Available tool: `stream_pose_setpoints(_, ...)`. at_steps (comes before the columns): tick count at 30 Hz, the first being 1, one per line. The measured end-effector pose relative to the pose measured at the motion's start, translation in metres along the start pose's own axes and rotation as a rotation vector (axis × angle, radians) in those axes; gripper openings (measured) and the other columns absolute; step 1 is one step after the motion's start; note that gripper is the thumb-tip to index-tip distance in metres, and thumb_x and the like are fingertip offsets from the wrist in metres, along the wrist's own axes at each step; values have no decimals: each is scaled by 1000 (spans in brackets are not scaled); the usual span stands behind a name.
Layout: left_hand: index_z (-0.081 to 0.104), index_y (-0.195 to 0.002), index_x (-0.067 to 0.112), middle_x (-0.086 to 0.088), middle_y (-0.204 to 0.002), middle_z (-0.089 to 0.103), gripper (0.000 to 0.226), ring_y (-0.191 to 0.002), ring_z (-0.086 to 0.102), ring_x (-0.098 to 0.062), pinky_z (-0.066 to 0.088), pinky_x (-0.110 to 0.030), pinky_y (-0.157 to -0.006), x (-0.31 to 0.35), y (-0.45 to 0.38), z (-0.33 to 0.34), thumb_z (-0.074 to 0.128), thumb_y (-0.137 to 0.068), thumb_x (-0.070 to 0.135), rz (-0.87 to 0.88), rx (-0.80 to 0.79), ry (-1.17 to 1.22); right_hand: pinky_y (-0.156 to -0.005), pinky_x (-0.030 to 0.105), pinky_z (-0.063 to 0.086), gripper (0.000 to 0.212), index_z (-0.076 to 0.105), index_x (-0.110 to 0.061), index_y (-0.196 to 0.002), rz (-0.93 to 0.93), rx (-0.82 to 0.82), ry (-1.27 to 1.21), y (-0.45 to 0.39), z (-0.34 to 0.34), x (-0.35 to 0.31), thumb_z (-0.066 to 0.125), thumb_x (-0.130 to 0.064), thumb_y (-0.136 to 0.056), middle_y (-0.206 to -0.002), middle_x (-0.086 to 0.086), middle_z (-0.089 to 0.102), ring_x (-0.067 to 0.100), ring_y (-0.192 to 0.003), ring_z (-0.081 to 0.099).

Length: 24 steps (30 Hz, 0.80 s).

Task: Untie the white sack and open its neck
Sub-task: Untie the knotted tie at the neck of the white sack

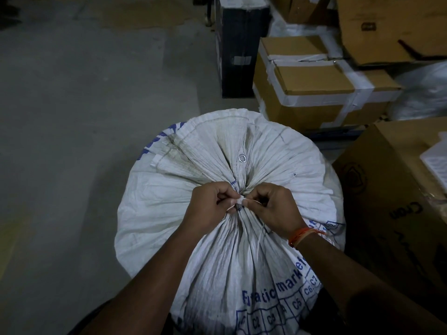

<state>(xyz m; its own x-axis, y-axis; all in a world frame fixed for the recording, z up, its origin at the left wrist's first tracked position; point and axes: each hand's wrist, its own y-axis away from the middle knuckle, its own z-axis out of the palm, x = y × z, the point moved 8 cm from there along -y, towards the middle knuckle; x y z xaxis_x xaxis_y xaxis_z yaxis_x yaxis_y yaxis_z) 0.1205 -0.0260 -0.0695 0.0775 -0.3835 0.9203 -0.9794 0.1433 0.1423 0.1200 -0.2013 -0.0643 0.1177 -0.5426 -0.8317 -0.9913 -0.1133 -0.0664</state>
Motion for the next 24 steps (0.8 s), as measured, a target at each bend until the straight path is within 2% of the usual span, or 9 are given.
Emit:
stream_pose_setpoints(3,76,-85,12,-9,-80,79,21,-69,79,-23,66,-42,-75,1,0,0,70,-88,-8,-5,1,6,-60,34,54,15,75,-15,-72,2,-10,1,-1,3,0,86,-20,-80,-69,-3,71,15,-63,66)
stream_pose_setpoints(6,76,-86,10,-10,-81,79,20,-69,79,-23,64,-33,-72,1,0,-1,69,-89,-8,-5,6,1,-61,36,55,14,75,-16,-72,7,-14,0,-1,3,0,87,-22,-79,-69,-3,72,16,-64,68)
stream_pose_setpoints(12,77,-86,11,-7,-81,80,19,-69,79,-20,66,-37,-74,1,-1,-2,71,-88,-7,-10,7,12,-61,34,56,15,76,-19,-73,1,-19,13,-1,0,-4,86,-26,-80,-68,-5,73,11,-62,68)
stream_pose_setpoints(18,77,-85,14,0,-73,78,20,-68,77,-17,61,-25,-70,5,-1,-4,73,-88,-5,13,-12,7,-60,26,57,11,77,-19,-79,-17,-76,-14,-2,-4,-9,85,-26,-81,-70,-5,73,8,-63,68)
stream_pose_setpoints(24,76,-82,21,-4,-79,79,30,-70,79,-24,66,-42,-77,3,-2,-6,72,-88,-8,-2,-15,59,-59,34,58,15,73,-24,-70,8,-90,-18,-4,-10,-6,85,-25,-80,-64,-7,71,9,-59,67)
